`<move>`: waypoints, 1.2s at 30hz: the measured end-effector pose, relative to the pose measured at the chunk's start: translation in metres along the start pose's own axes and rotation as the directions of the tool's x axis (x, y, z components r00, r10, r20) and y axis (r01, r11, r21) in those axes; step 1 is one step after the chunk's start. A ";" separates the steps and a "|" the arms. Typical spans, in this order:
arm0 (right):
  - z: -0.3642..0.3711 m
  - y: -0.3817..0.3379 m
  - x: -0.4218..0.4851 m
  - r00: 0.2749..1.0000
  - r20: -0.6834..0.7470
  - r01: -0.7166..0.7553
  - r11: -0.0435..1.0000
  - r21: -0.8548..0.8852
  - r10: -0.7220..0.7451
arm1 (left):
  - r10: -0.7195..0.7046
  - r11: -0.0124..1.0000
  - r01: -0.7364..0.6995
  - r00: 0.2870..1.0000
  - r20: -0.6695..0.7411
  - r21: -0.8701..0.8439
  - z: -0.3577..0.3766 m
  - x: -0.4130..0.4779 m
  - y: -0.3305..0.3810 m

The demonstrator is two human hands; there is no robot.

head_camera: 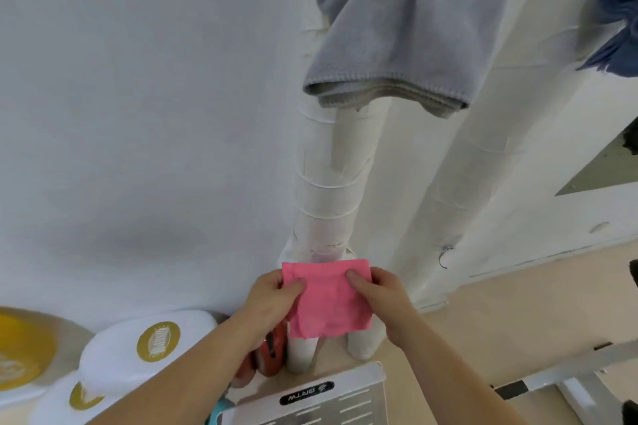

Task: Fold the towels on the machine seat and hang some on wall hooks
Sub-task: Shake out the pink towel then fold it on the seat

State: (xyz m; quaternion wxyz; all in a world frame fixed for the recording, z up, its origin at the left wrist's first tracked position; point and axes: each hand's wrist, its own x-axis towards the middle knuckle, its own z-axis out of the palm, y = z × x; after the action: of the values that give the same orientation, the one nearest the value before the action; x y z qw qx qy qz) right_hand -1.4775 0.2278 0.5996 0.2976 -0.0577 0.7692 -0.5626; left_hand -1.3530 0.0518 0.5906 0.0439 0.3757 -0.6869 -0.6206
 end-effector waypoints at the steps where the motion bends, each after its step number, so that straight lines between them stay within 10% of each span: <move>1: 0.003 0.003 0.009 0.999 -0.032 -0.006 0.999 -0.039 0.004 | 0.002 1.000 -0.002 1.000 -0.017 0.026 0.002 0.007 -0.005; 10: 0.028 0.037 0.057 0.990 -0.129 -0.099 0.946 -0.308 0.062 | -0.025 0.965 0.060 0.990 -0.139 0.255 0.023 0.052 -0.055; 14: 0.026 0.036 0.056 0.966 -0.166 0.065 0.811 -0.582 -0.197 | 0.311 0.829 -0.087 0.892 -0.327 0.552 0.031 0.045 -0.052; 18: 0.036 0.031 0.054 0.968 0.066 0.228 0.730 -0.644 -0.243 | 0.556 0.530 -0.419 0.828 0.071 0.737 0.044 0.039 -0.047; 26: 0.014 0.045 0.043 0.933 0.326 0.337 0.701 -0.628 -0.156 | 0.508 0.652 -0.441 0.858 0.076 0.617 0.053 0.025 -0.072; 36: 0.020 0.050 0.045 0.962 0.269 0.203 0.781 -0.591 -0.046 | 0.337 0.721 -0.304 0.939 0.069 0.623 0.062 0.023 -0.060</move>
State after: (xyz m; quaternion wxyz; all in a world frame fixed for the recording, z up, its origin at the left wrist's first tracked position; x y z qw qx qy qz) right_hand -1.4914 0.2101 0.5331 0.3155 -0.2696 0.8624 -0.2898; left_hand -1.3742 0.0926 0.5144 0.0404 0.2595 -0.9064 -0.3310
